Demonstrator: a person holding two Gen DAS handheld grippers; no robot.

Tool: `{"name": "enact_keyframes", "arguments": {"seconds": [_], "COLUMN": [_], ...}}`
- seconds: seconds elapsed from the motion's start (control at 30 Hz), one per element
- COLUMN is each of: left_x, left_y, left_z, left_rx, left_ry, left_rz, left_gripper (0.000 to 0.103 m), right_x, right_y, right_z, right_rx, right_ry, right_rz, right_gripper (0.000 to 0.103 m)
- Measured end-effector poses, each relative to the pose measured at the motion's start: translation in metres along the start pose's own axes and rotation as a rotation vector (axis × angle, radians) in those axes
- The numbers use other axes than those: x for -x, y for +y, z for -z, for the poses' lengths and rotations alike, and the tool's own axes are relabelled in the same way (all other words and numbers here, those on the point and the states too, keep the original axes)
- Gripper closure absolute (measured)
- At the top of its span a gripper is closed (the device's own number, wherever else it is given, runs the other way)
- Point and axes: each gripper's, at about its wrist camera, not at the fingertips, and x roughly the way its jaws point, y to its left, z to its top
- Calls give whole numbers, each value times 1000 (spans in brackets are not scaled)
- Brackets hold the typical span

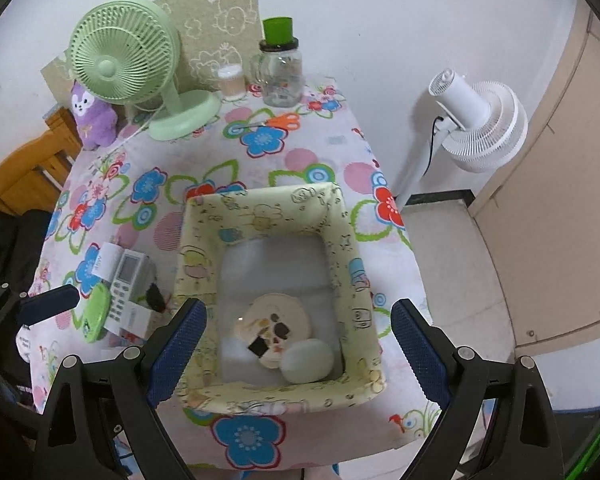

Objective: Organize rigid objects
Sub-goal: 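Withdraw both grippers from the fabric box back over the table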

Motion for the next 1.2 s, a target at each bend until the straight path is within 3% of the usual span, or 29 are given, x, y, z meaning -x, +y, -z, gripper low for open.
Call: {"name": "enact_keyframes", "arguments": {"seconds": [0.8,1.2], "left_x": [75,88], "left_y": [84,120], "left_z": [60,85], "left_rx": [1,91], "left_ry": [-94,-82], "left_rz": [-57,-104], "left_gripper": [8,8], "right_x": [57,68], "right_y": [95,129], "right_z": [32,43], "right_rx": [-2,39], "right_ry": [-93,-88], "right_rz": [-3,-55], "right_gripper": [8,8]}}
